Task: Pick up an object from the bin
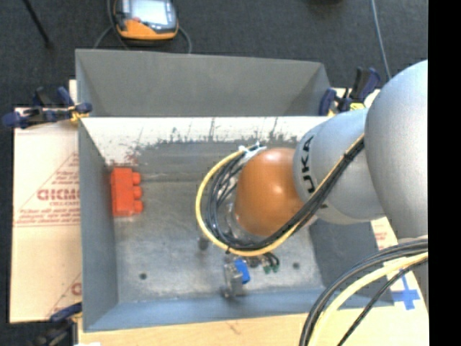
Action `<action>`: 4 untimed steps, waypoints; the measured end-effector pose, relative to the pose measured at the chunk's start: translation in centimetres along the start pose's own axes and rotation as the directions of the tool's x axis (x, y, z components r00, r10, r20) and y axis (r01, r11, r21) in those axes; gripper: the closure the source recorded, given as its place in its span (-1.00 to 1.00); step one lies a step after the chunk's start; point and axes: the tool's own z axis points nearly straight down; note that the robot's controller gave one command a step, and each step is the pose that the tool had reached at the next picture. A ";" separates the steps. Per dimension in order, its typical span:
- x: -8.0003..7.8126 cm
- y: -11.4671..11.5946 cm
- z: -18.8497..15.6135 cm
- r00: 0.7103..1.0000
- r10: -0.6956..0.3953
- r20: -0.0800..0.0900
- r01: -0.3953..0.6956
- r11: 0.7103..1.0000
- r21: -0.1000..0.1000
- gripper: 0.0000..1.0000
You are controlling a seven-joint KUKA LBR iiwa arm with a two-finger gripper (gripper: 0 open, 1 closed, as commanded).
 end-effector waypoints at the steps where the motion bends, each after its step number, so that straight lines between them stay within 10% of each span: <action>1: 1.6 -2.3 -0.1 0.952 -0.305 0.003 0.305 0.952 0.003 -1.00; 2: 1.1 -2.7 -1.1 0.958 -0.287 0.002 0.287 0.958 0.003 -1.00; 3: 1.1 -2.6 -1.1 0.959 -0.285 0.002 0.285 0.959 0.001 1.00; 4: -0.9 -2.0 -11.5 0.863 -0.506 0.006 0.506 0.863 0.007 1.00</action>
Offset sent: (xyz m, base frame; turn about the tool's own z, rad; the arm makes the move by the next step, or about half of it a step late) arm -0.0104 -0.0260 -0.0003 -0.3121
